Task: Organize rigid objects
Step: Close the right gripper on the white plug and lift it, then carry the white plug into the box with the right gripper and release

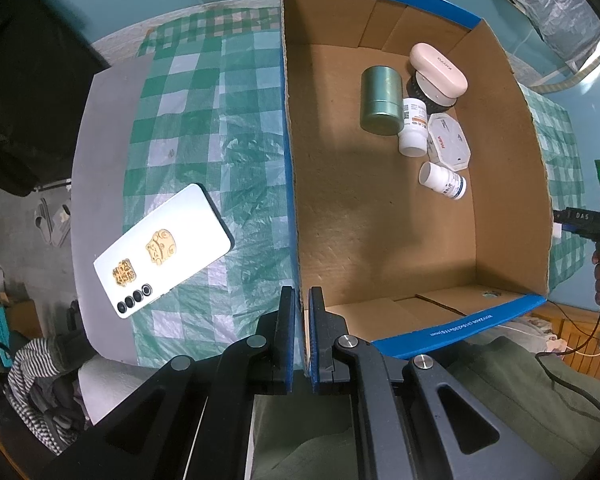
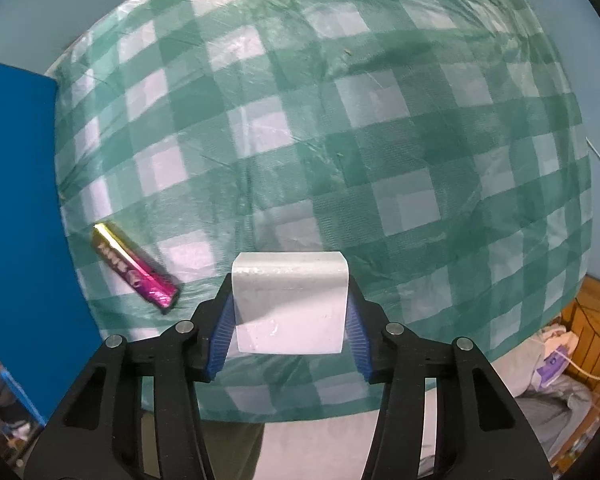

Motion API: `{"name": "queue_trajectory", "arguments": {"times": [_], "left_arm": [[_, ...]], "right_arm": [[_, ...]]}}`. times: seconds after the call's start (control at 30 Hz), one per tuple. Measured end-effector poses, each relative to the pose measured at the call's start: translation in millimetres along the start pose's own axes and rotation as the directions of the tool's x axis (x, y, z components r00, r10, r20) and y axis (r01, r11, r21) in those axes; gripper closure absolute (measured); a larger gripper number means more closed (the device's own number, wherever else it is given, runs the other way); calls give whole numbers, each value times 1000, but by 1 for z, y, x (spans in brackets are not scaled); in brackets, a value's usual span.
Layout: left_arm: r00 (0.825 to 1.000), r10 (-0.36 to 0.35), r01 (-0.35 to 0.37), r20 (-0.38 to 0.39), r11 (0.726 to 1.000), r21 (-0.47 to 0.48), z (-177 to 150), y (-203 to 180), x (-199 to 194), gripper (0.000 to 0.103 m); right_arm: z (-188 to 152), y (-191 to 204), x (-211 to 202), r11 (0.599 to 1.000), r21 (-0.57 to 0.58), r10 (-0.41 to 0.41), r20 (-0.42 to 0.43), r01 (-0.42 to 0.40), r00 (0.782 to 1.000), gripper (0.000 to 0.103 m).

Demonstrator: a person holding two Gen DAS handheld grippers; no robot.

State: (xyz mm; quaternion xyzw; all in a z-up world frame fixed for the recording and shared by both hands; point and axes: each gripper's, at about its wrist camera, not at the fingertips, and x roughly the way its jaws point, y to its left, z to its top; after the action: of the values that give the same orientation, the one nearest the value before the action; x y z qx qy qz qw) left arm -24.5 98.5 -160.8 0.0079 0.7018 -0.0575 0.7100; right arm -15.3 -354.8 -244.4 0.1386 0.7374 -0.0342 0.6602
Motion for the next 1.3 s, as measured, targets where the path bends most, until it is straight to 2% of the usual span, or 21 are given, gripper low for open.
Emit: {"name": "queue_trajectory", "arguments": {"times": [0.63,1.03,1.3], "left_arm": [[1000,-3,3,4,1000,2,0,1,1,97],[1000,-1,1,7,1000,4,3,3,0,97],[1000,-2,2,6,1000,1,5,2,0,97]], "right_arm": [[16,65,-53,983,-179,40,64,-28,997,54],[30,122,-100,944,-327,85,109,-45,990,54],[38,156,-114,907,-418,114,122,-53,986,54]]}}
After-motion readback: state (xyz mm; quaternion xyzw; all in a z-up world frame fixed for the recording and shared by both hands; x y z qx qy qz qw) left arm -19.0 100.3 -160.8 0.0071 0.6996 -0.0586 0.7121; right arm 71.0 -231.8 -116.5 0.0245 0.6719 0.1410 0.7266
